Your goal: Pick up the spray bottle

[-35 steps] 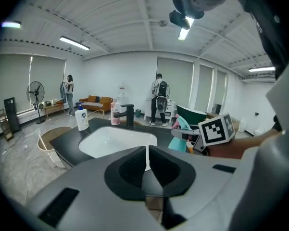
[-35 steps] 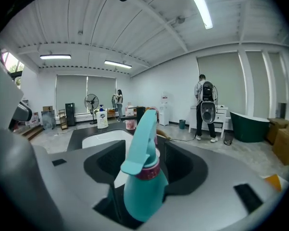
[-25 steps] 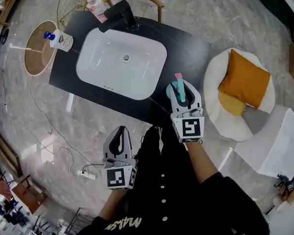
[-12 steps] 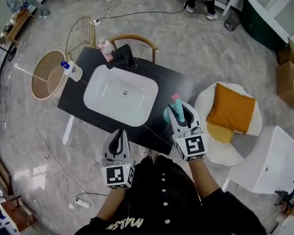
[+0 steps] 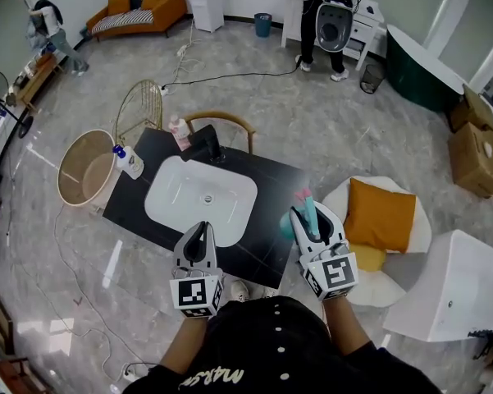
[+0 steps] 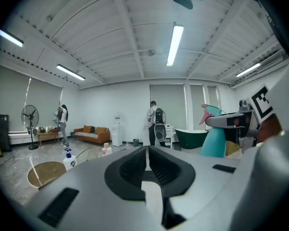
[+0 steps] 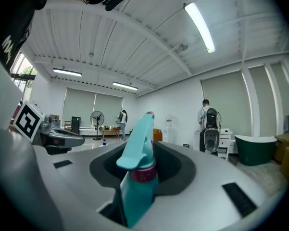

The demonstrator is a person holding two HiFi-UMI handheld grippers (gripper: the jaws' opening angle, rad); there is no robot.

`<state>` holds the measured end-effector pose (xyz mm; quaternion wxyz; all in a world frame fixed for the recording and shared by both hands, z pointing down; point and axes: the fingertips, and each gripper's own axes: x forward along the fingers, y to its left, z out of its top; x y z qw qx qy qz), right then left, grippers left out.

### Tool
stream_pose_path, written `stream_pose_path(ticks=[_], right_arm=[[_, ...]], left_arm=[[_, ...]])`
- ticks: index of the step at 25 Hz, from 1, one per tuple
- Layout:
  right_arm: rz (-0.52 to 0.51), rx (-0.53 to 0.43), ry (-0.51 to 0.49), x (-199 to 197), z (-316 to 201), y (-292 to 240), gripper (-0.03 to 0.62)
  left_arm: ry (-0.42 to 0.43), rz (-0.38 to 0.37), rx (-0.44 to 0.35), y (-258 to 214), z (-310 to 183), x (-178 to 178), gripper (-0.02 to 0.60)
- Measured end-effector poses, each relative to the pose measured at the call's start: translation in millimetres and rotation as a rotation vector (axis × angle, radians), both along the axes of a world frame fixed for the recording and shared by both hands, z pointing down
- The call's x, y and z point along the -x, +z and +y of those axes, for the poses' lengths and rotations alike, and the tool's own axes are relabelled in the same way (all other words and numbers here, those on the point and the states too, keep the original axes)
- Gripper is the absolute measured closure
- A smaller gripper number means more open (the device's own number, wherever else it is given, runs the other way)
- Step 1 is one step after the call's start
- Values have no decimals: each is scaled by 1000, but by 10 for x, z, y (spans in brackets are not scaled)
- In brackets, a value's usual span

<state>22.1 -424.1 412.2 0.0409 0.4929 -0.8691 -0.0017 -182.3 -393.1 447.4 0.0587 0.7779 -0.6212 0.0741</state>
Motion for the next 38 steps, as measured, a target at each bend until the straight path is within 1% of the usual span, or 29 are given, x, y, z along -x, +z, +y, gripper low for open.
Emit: stream_pose_path(ticks=[7, 12, 16, 26, 31, 38], right_arm=[[13, -11, 63, -278, 109, -47, 473], [5, -4, 81, -376, 117, -37, 474], [6, -16, 77, -369, 64, -62, 474], [-13, -59, 61, -296, -103, -129, 474], [-1, -47, 50, -252, -158, -86, 474], [-3, -71, 37, -185, -209, -127, 474]], left_arm=[[21, -9, -29, -136, -84, -51, 554], [26, -10, -38, -193, -89, -119, 554], [27, -11, -36, -188, -98, -153, 554], [10, -16, -47, -213, -194, -106, 554], [7, -14, -41, -200, -223, -88, 554], [5, -19, -47, -192, -265, -70, 554]])
